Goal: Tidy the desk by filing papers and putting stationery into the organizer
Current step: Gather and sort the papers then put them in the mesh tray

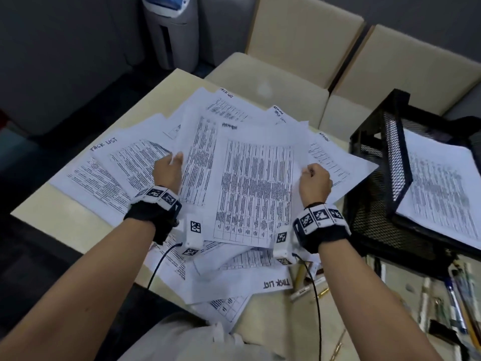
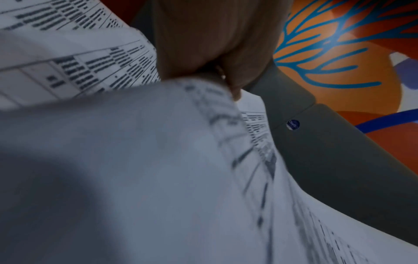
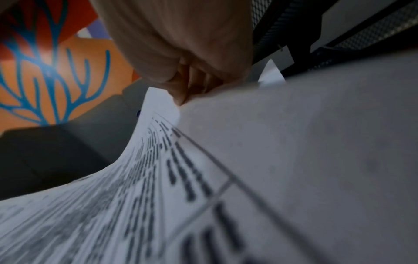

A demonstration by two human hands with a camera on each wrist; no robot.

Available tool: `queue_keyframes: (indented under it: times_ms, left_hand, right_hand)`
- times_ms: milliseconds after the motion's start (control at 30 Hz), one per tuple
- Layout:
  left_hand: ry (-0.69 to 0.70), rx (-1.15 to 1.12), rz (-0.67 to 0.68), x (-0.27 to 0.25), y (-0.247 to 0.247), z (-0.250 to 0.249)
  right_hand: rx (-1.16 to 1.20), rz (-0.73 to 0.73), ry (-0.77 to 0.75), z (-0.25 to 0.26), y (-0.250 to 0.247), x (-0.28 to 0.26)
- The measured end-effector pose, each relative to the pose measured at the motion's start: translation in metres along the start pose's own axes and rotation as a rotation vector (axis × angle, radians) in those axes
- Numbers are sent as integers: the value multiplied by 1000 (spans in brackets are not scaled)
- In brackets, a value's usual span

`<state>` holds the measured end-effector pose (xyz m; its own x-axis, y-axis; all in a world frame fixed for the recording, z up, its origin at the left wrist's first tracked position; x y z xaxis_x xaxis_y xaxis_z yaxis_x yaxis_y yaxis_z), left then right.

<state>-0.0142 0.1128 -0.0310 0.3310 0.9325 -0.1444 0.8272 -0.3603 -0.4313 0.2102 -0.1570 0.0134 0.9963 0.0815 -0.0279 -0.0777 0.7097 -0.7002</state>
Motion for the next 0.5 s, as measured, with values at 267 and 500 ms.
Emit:
queue_keyframes:
  times_ms: [267, 500]
  left_hand:
    - [83, 652, 67, -12, 29, 14]
    - [11, 429, 580, -35, 69, 12]
  right_hand:
    - [-135, -7, 217, -41, 13, -23]
    - [67, 229, 224, -35, 60, -58]
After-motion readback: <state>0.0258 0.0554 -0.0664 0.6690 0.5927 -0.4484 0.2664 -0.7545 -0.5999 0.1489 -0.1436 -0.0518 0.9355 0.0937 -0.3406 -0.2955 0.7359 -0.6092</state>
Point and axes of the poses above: each hand's wrist, its own x-axis towards the middle knuckle, its own y-axis out of the palm, z = x × y, the point moved 8 cm from there along x, towards the middle knuckle, and after that the axes turned 4 degrees about -z, right-handed, at the moved point
